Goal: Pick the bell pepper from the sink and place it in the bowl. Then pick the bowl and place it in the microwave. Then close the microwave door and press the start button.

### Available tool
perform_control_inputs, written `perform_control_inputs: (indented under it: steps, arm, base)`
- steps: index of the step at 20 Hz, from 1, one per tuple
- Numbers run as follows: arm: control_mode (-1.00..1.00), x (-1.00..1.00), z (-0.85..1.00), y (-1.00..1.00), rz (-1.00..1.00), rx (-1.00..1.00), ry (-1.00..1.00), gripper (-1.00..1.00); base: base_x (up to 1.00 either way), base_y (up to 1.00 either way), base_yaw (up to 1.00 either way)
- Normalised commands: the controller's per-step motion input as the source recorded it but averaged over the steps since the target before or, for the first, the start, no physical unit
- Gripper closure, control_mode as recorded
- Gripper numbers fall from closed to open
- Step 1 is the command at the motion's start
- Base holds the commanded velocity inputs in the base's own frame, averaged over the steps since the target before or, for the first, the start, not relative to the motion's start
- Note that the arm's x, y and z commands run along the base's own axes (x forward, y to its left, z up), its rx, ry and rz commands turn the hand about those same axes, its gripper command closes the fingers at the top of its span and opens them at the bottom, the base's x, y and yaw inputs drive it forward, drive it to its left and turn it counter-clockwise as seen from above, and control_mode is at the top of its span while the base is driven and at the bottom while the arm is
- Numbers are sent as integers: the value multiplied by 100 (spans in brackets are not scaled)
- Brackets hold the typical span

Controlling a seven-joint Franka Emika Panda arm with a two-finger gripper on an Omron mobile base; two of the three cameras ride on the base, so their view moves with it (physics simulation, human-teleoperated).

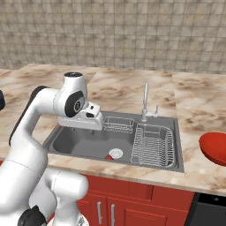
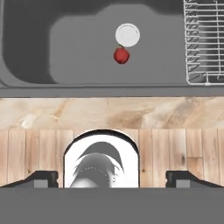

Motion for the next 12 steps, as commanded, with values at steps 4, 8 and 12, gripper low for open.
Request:
perform_control_inputs:
  steps: [4,8,12]
  arm:
    - [-100,51,-87,-2,-6,0,29,-100]
    - [-100,72,-62,0,-3,0,23,-100]
    - [-100,64,-52,0,0,0,12,-100]
  base:
    - [0,0,0]
    - [0,0,0]
    - [0,0,0]
